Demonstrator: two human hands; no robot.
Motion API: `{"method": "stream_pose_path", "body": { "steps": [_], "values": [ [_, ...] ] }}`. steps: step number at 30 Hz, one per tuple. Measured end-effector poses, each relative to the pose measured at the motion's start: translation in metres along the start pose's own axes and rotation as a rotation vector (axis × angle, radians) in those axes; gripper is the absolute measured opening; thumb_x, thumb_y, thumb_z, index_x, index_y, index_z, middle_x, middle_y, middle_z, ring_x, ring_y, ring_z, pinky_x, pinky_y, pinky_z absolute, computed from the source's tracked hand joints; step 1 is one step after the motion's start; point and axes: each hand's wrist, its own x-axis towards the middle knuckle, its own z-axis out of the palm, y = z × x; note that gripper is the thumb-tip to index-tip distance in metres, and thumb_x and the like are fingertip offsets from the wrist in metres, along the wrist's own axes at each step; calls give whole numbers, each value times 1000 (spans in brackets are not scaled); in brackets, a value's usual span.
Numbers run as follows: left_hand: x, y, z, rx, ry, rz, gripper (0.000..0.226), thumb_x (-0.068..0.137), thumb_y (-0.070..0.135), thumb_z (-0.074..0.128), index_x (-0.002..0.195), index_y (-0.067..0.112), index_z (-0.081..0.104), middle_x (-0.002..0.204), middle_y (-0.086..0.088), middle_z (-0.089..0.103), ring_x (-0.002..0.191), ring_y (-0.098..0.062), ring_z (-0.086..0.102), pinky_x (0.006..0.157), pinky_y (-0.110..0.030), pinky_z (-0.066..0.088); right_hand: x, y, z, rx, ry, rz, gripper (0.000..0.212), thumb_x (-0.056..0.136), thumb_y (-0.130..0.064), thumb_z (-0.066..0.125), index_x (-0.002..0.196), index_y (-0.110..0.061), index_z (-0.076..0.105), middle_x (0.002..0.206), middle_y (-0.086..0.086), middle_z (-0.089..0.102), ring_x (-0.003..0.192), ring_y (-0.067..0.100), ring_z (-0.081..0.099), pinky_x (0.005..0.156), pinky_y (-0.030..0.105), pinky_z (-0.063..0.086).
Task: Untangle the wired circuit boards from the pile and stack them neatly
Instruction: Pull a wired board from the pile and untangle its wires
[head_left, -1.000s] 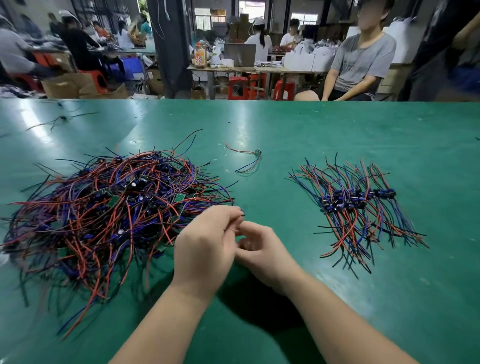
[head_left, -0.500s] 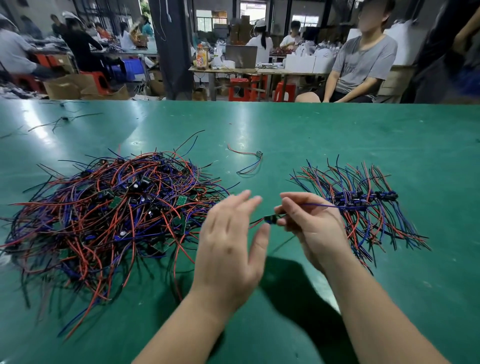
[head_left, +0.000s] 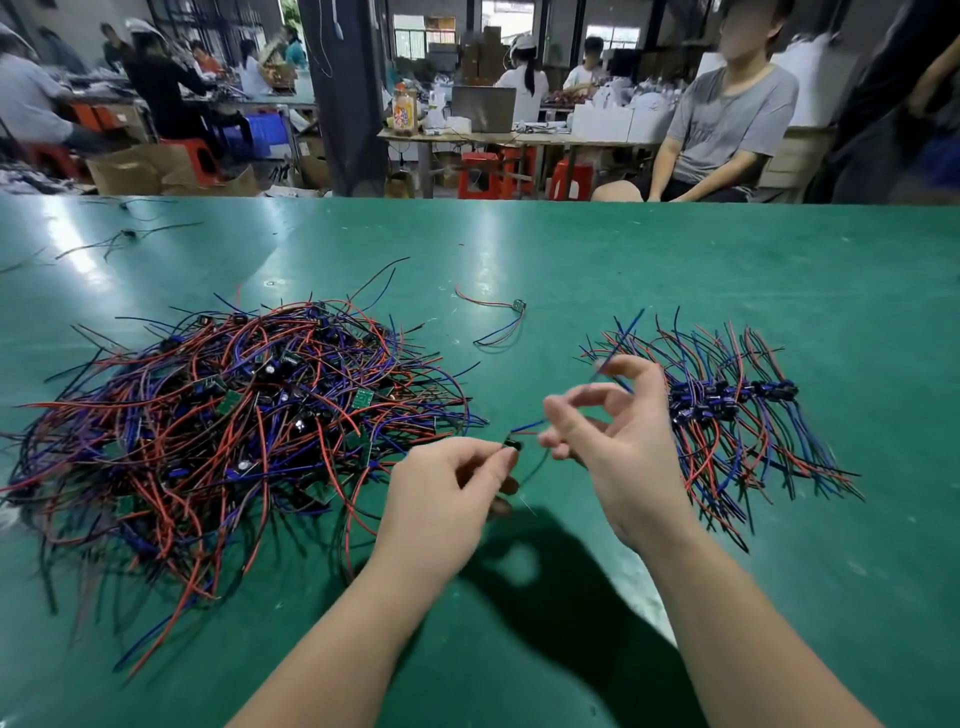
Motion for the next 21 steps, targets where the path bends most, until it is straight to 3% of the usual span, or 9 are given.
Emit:
{"method": "stream_pose_path", "body": {
  "steps": [2,5,7,9,11,14,18,21],
  "values": [
    [2,7,1,-403,-21,-261,12,87,17,64,78,10,68,59,-1,67,43,-10,58,45,-24,52,2,-4,-8,15,44,-10,25,88,-12,64,82,-18,41,65,3,48,38,17,48,36,22,35],
    [5,14,-3,-705,-52,-460,18,85,25,62,83,7,67,55,4,62,40,-3,53,41,-18,48,3,-11,-16,-106,-170,188,34,85,-30,63,57,-13,53,50,7,52,34,18,45,34,19,31],
    [7,17,-6,-803,-50,-538,20,85,28,61,83,9,68,54,7,60,39,0,51,40,-14,47,2,-13,-18,-264,-365,342,32,86,-27,64,59,-10,66,65,8,67,48,19,60,40,22,41],
    [8,19,-8,-876,-33,-600,22,86,29,61,80,11,69,54,8,58,37,1,50,39,-12,46,1,-11,-20,-369,-491,377,23,89,-24,63,73,-12,76,91,-1,73,75,15,68,57,22,49],
    [9,20,-9,-909,-19,-624,23,86,30,61,76,11,70,54,8,58,37,1,50,38,-12,46,0,-8,-19,-362,-542,376,21,85,-34,63,84,-18,77,102,-3,73,82,11,67,64,19,49],
    [8,18,-6,-859,-62,-619,24,88,28,61,75,9,68,53,6,58,37,0,50,38,-12,46,-4,-1,-7,-212,-519,374,35,73,-45,62,92,-17,73,93,2,72,69,13,61,59,20,45],
    [-1,14,5,-702,-225,-581,23,86,25,61,69,11,58,52,4,57,36,-1,47,38,-15,46,0,8,3,-7,-291,313,34,60,-41,71,76,-11,76,67,4,65,57,14,50,56,25,35],
    [-4,12,8,-627,-291,-560,24,88,25,61,71,8,60,55,1,61,36,-3,48,38,-17,46,3,9,-5,-7,-294,348,31,55,-37,76,69,-9,74,60,7,63,54,17,52,56,27,35]
  ]
}}
